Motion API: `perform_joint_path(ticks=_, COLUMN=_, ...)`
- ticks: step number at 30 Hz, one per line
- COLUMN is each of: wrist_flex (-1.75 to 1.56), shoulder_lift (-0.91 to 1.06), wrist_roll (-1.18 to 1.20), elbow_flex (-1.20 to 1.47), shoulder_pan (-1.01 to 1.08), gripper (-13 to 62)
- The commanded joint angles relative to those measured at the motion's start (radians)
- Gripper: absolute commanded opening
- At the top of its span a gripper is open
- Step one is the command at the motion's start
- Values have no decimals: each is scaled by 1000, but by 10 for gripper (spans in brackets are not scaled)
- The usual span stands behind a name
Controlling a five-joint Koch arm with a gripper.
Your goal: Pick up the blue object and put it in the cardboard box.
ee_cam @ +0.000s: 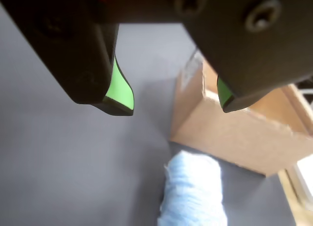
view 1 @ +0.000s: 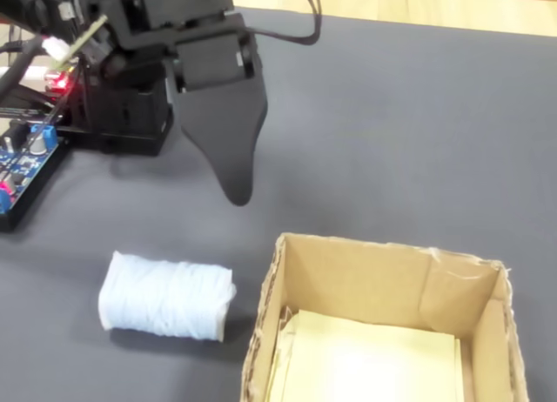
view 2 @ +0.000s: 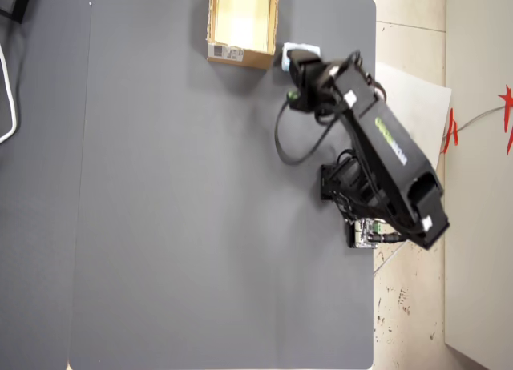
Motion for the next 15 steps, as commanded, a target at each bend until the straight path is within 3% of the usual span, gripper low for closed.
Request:
perform_joint_path(ticks=1, wrist_flex=5, shoulder_lift=-20, wrist_roll=2, elbow_flex=-84, shoulder_pan=20, gripper=330)
perform_joint_path(ticks=15, wrist_flex=-8, shoulder_lift=-215, wrist_roll=3, elbow_flex=-155, shoulder_pan=167, gripper=330)
